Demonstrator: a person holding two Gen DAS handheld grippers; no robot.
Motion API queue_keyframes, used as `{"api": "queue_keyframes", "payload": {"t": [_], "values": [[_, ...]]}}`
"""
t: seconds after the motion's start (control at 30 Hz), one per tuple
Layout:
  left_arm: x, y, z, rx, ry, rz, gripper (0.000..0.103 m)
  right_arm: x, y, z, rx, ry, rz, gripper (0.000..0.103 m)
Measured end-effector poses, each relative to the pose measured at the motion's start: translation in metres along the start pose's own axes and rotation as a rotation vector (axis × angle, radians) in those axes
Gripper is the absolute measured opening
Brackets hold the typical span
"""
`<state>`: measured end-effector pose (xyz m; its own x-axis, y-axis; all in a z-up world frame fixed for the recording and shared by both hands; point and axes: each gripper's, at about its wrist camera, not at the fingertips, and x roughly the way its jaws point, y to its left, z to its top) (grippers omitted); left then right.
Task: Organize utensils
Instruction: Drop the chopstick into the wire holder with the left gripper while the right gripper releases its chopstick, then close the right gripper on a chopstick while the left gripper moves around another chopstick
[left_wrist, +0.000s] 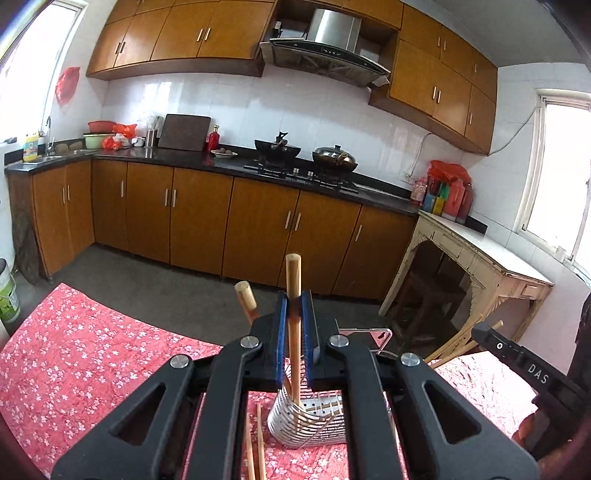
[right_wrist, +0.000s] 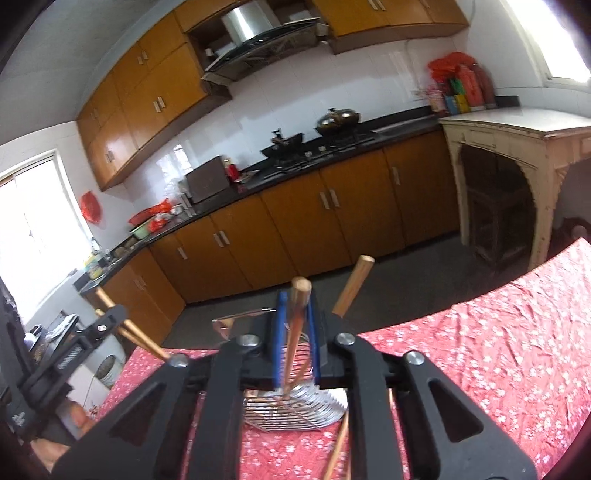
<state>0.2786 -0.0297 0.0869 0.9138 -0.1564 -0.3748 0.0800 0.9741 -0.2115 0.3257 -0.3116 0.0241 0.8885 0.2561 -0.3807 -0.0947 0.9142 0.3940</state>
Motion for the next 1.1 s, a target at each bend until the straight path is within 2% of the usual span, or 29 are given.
{"api": "queue_keyframes", "payload": {"t": [0.03,0.07,0.13,0.23,0.5,0.67,0.73,0.8,0.97,1.1], "values": [[-0.002,-0.001,0.001,0.001,-0.003,0.004,0.018,-0.003,-0.003,0.000,0.008,-0.007,-0.007,0.034],[-0.005,0.000,0.002,0.001,-0.008,0.010,0.034,-0.007,-0.005,0.000,0.016,-0.020,-0.019,0.040],[-0.013,0.005,0.004,-0.009,-0.025,0.020,0.044,-0.018,-0.007,0.000,0.016,-0.044,-0.032,0.041],[-0.027,0.012,0.008,-0.019,-0.041,0.021,0.045,-0.035,-0.009,0.000,0.001,-0.075,-0.056,0.046],[-0.073,0.032,0.006,-0.039,-0.084,0.026,0.046,-0.081,-0.023,-0.016,-0.033,-0.095,-0.138,0.046],[-0.099,0.049,-0.019,-0.005,-0.077,0.058,0.047,-0.084,-0.045,-0.056,-0.035,0.003,-0.207,0.046],[-0.099,0.055,-0.033,0.018,-0.052,0.082,0.052,-0.076,-0.055,-0.077,-0.035,0.071,-0.231,0.046],[-0.092,0.062,-0.055,0.043,0.009,0.100,0.053,-0.061,-0.061,-0.101,-0.040,0.153,-0.242,0.043],[-0.057,0.081,-0.114,0.086,0.206,0.144,0.053,-0.025,-0.055,-0.155,-0.085,0.323,-0.231,0.028],[-0.038,0.092,-0.143,0.067,0.306,0.153,0.053,-0.010,-0.043,-0.177,-0.128,0.378,-0.230,0.024]]}}
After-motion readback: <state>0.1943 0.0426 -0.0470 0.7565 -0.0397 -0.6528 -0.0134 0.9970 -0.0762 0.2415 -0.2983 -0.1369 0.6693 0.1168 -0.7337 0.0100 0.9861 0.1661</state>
